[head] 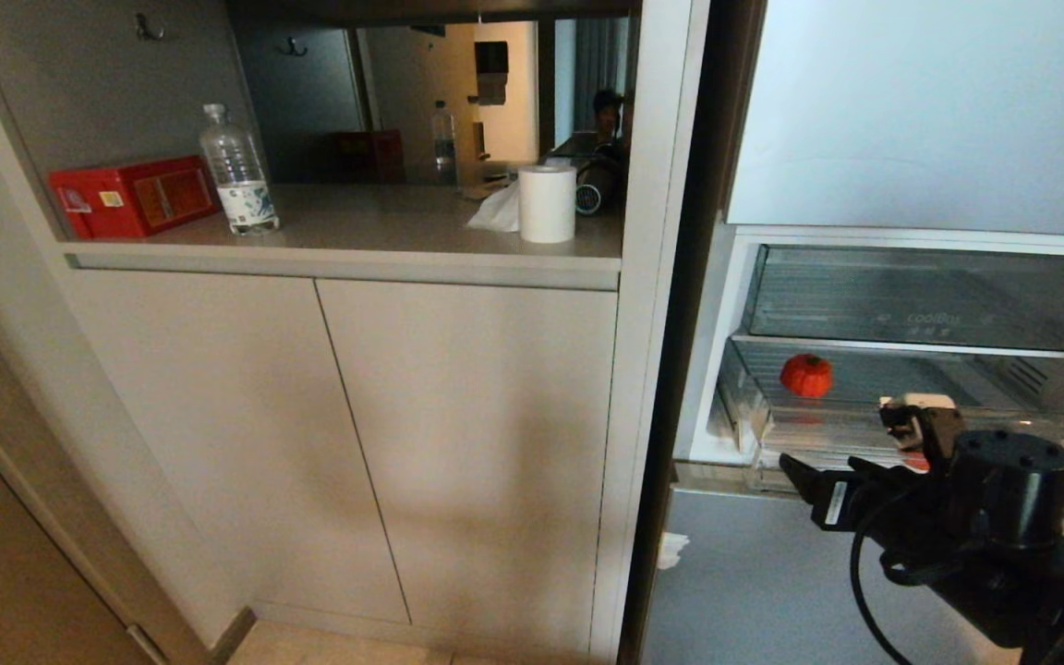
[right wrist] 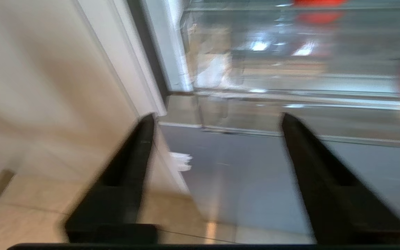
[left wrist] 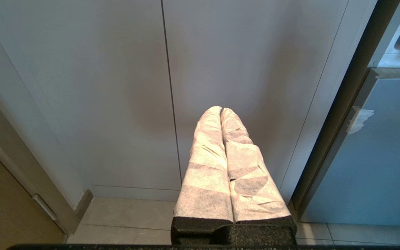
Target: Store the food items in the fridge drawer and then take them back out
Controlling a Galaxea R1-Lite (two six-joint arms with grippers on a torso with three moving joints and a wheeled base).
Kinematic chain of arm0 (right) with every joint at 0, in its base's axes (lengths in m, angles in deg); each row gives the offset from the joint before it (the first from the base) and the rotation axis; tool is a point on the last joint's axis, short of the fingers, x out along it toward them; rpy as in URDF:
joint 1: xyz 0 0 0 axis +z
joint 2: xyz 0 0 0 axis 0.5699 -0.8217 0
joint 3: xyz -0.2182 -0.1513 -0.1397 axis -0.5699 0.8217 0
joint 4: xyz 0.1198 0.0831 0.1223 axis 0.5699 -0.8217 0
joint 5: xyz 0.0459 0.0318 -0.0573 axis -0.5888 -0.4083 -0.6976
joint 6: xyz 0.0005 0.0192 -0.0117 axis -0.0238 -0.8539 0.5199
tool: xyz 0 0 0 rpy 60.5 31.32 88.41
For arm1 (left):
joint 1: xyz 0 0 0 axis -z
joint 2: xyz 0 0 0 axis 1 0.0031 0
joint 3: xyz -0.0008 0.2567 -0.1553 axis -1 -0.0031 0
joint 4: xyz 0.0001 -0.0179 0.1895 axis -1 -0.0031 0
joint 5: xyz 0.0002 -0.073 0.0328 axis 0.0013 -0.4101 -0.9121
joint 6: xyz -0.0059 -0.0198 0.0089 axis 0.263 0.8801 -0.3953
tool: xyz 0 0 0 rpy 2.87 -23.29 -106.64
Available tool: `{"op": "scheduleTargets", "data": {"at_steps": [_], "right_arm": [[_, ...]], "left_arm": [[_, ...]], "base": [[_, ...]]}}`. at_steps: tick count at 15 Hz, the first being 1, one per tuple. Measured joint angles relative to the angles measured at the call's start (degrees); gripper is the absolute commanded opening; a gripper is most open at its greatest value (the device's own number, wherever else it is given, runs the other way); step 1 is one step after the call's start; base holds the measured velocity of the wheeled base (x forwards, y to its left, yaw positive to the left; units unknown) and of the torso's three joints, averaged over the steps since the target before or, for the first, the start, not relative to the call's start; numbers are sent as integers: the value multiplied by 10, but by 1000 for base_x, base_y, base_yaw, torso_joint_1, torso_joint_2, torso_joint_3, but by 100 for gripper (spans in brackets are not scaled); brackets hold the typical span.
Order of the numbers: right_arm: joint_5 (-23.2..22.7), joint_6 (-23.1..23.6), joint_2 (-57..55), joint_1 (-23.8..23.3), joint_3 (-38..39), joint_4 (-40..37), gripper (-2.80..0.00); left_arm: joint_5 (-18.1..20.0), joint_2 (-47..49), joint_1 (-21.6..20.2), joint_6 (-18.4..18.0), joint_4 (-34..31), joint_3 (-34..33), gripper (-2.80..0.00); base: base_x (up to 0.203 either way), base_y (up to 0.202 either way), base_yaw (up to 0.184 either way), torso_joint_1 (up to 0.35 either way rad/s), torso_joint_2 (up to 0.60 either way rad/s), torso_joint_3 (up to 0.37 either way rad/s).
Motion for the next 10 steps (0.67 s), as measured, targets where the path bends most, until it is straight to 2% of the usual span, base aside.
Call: {"op": "scheduleTargets", "data": {"at_steps": [3, 7, 10], "right_arm": [[0, 4, 66, -34, -52, -133, -280], [-17, 6, 106, -76, -240, -378, -280], [-22, 8, 76, -90, -364, -519, -280]], "left_arm": [[0, 0, 0, 0, 0, 0, -280], [0, 0, 0, 0, 0, 0, -280], [0, 0, 0, 0, 0, 0, -280]], "base": [[0, 0, 0, 0, 0, 0], [0, 0, 0, 0, 0, 0], [0, 0, 0, 0, 0, 0]]}}
